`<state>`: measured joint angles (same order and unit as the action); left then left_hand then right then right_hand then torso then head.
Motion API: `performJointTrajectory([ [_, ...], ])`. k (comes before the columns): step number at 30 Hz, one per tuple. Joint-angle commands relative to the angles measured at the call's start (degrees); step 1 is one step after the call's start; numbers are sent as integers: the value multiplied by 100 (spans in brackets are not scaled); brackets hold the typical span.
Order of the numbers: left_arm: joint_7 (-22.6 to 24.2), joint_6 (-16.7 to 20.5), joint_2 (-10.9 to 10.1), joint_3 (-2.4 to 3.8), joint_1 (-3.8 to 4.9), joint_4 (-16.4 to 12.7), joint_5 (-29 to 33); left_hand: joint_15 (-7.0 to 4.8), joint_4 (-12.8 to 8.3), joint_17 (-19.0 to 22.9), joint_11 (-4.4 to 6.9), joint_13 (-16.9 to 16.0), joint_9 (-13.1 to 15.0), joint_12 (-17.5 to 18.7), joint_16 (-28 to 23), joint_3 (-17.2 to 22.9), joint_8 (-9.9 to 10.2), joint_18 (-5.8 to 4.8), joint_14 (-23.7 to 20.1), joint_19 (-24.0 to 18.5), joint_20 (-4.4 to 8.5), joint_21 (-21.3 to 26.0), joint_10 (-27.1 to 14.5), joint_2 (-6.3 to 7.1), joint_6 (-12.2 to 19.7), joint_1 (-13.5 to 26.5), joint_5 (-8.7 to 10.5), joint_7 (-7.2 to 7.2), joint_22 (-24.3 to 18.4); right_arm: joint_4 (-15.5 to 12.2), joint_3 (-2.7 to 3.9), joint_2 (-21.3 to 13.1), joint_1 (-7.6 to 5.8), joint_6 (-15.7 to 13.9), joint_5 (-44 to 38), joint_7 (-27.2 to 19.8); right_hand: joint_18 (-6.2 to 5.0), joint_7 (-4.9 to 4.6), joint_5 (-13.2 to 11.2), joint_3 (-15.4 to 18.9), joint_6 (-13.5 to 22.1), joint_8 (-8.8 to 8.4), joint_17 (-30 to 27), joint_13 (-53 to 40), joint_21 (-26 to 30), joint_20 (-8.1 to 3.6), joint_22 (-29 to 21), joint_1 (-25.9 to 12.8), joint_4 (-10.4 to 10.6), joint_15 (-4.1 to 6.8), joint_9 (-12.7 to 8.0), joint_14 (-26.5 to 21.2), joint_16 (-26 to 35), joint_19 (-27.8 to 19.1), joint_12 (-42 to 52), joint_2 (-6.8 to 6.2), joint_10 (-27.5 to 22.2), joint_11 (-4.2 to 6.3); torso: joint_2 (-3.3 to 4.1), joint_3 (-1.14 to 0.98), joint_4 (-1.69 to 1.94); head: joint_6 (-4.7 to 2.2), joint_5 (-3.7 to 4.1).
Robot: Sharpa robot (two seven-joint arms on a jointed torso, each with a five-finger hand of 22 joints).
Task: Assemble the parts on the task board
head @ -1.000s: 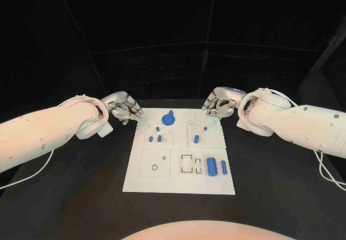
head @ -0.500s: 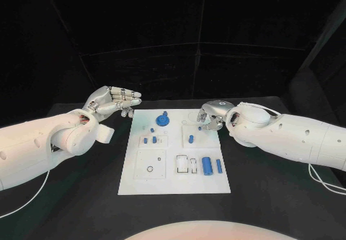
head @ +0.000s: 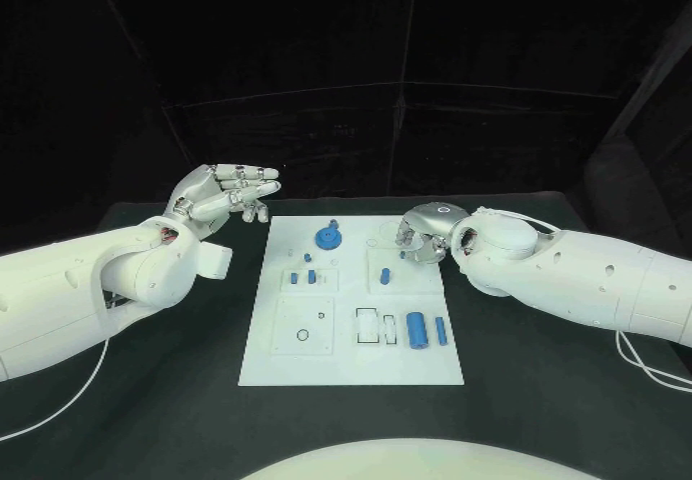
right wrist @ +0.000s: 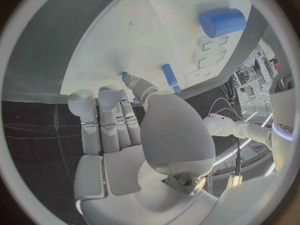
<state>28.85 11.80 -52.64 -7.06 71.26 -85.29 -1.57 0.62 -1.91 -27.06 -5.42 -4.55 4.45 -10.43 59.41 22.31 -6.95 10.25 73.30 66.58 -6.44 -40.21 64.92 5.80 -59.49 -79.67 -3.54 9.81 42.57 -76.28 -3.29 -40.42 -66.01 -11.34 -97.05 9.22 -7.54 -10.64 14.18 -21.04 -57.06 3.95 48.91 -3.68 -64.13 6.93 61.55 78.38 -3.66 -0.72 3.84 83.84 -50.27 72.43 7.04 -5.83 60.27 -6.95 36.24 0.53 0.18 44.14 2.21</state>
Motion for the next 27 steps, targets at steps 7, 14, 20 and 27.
performJointTrajectory([
  [7, 123, 13, 3, 3, 4, -25, 152, 2, 23, 16, -13, -10, -7, -34, -26, -17, -34, 28, -57, -52, -6, 38, 35, -51, -26, 9, -1, -8, -7, 37, 3, 48, 30, 242, -89, -79, 161, 45, -53, -155, -158, 51, 471, 0, -451, -11, 467, 50, -7, -5, 23, 265, -589, 254, 101, 46, 135, 68, -3, 1, 6, 12, -18],
  [14, 105, 5, 7, 3, 4, -22, 153, 2, 23, 24, -13, -11, -7, -36, -30, -19, -35, 28, -62, -54, -6, 41, 35, -51, -26, 10, -1, -8, -8, 60, 3, 86, 41, 318, -76, -86, 254, 85, -228, -352, -314, 85, 900, -4, -877, -39, 913, 89, -34, 19, 30, 296, -1127, 477, 150, 123, 310, 114, -3, 2, 2, 19, -24],
  [20, 96, -4, -6, 3, 4, -51, 154, 2, 22, 27, -13, -11, -7, -38, -32, -20, -35, 28, -65, -56, -6, 44, 34, -50, -26, 11, -1, -8, -10, 91, 3, 119, 48, 392, -73, -64, 282, 112, -257, -486, -405, 90, 1024, -3, -1035, -52, 1076, 80, -43, 33, 28, 267, -1338, 525, 147, 156, 405, 139, 3, -1, 2, 36, -26],
  [27, 90, 2, -8, 3, 4, -48, 155, 2, 22, 27, -13, -11, -7, -38, -32, -20, -35, 28, -65, -56, -6, 44, 34, -50, -26, 11, -1, -8, -10, 125, 3, 153, 79, 458, -73, -35, 306, 141, -296, -560, -511, 115, 1085, -14, -1159, -65, 1207, 85, -64, 53, 38, 248, -1467, 577, 165, 183, 525, 176, -1, 4, 3, 65, -11],
])
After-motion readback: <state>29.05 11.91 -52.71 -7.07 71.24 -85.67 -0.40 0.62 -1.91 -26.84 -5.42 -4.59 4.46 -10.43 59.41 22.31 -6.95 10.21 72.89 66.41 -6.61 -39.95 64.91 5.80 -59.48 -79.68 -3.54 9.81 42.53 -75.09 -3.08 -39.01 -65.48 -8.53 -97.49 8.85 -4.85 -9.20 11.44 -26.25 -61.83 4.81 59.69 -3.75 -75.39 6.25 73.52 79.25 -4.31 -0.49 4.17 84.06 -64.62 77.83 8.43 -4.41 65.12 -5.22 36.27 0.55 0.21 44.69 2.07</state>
